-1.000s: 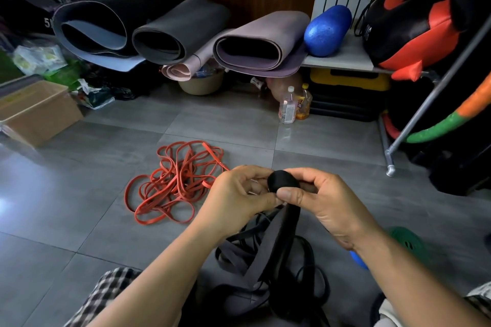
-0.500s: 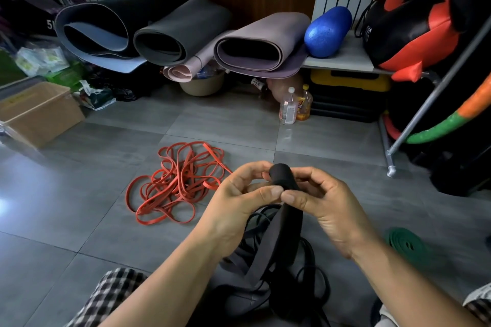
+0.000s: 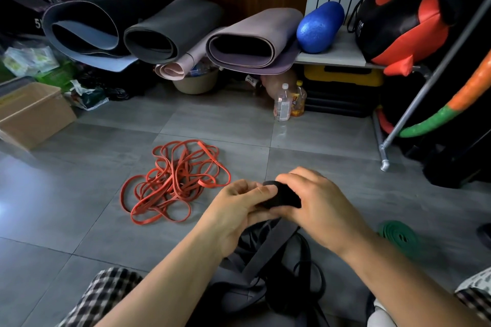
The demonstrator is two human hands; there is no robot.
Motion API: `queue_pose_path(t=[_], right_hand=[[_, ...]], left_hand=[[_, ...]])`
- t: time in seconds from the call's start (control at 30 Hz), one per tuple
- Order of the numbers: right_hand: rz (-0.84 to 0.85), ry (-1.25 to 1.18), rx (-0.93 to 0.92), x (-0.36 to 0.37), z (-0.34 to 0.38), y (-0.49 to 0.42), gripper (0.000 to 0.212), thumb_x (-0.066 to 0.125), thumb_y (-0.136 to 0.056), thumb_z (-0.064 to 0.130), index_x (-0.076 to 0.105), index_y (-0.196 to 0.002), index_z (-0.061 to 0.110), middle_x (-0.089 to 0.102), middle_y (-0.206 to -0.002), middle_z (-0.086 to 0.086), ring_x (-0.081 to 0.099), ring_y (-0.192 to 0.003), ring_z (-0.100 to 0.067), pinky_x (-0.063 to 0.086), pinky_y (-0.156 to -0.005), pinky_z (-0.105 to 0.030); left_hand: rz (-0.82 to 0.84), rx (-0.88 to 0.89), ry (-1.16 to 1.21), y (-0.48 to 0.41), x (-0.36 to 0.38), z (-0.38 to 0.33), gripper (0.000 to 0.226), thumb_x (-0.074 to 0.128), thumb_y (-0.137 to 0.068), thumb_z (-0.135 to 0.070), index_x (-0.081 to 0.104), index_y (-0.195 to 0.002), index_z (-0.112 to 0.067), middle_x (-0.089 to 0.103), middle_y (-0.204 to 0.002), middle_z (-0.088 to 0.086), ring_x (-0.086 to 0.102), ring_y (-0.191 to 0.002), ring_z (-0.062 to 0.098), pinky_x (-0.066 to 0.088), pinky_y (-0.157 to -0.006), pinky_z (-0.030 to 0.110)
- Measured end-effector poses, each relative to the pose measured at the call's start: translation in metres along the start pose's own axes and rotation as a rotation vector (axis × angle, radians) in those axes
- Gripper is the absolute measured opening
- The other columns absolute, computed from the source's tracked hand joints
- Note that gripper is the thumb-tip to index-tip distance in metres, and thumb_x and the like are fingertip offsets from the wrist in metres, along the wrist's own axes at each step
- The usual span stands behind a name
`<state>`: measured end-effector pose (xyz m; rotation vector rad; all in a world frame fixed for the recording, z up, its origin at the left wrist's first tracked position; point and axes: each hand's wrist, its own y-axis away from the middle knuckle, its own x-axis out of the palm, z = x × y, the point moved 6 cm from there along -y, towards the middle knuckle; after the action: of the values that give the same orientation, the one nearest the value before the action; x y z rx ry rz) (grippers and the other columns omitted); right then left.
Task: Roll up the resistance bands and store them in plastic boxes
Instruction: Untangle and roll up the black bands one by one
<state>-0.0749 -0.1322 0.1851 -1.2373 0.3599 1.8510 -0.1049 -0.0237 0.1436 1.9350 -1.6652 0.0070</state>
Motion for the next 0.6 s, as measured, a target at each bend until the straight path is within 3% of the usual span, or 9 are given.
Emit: queue_pose_path(t=[0.1, 0.2, 0.27, 0.37, 0.47, 0.6], right_hand=[[-0.031, -0.005, -0.016, -0.002, 0.0, 0.0, 0.038, 0.07, -0.079, 0.031, 0.059, -0.113, 0.018, 0.05, -0.101, 0.009, 0.047, -0.099, -0.009, 0.031, -0.077, -0.012], [-0.075, -0.316, 0.032, -0.003, -0.009, -0.002, 0.035, 0.075, -0.074, 0.028, 0.06, -0.105, 0.027, 0.052, -0.1, 0.01, 0.049, -0.094, -0.001, 0.037, -0.081, -0.008], [-0.129, -0.502, 0.039, -0.003, -0.013, -0.002, 0.039, 0.074, -0.068, 0.039, 0.058, -0.103, 0.037, 0.054, -0.102, 0.014, 0.051, -0.1, -0.001, 0.037, -0.086, -0.008], [-0.192, -0.659, 0.042, 0.0, -0.013, -0.002, 0.043, 0.068, -0.064, 0.049, 0.058, -0.104, 0.037, 0.055, -0.102, 0.017, 0.054, -0.101, -0.002, 0.038, -0.088, -0.009], [-0.227, -0.728, 0.024, 0.001, -0.01, 0.001, 0.04, 0.071, -0.064, 0.044, 0.06, -0.101, 0.034, 0.059, -0.1, 0.014, 0.057, -0.099, -0.005, 0.042, -0.087, -0.012], [-0.191, -0.77, 0.105, 0.0, -0.016, 0.001, 0.038, 0.081, -0.062, 0.036, 0.063, -0.096, 0.034, 0.069, -0.094, 0.014, 0.062, -0.094, -0.001, 0.044, -0.083, -0.011]], left_hand=[[0.009, -0.015, 0.007, -0.003, 0.002, 0.002, 0.008, 0.057, -0.086, -0.004, 0.059, -0.092, 0.0, 0.061, -0.091, 0.017, 0.06, -0.075, 0.024, 0.053, -0.071, 0.028], [0.045, 0.004, 0.2, -0.004, 0.006, 0.003, 0.019, 0.056, -0.081, -0.008, 0.06, -0.095, 0.003, 0.062, -0.093, 0.019, 0.061, -0.075, 0.023, 0.053, -0.074, 0.028], [0.086, 0.004, 0.307, -0.004, 0.008, 0.003, 0.029, 0.058, -0.074, -0.012, 0.059, -0.097, 0.005, 0.062, -0.098, 0.022, 0.064, -0.079, 0.026, 0.054, -0.08, 0.032], [0.169, 0.005, 0.361, -0.003, 0.012, 0.001, 0.03, 0.056, -0.076, -0.016, 0.059, -0.099, 0.004, 0.06, -0.099, 0.021, 0.065, -0.078, 0.025, 0.055, -0.079, 0.033], [0.256, -0.027, 0.397, -0.001, 0.017, 0.003, 0.033, 0.052, -0.082, -0.017, 0.061, -0.106, 0.004, 0.059, -0.107, 0.021, 0.062, -0.086, 0.024, 0.055, -0.078, 0.032], [0.294, -0.08, 0.374, -0.003, 0.017, 0.009, 0.026, 0.054, -0.082, -0.021, 0.065, -0.098, -0.004, 0.067, -0.094, 0.011, 0.066, -0.08, 0.018, 0.051, -0.087, 0.032]])
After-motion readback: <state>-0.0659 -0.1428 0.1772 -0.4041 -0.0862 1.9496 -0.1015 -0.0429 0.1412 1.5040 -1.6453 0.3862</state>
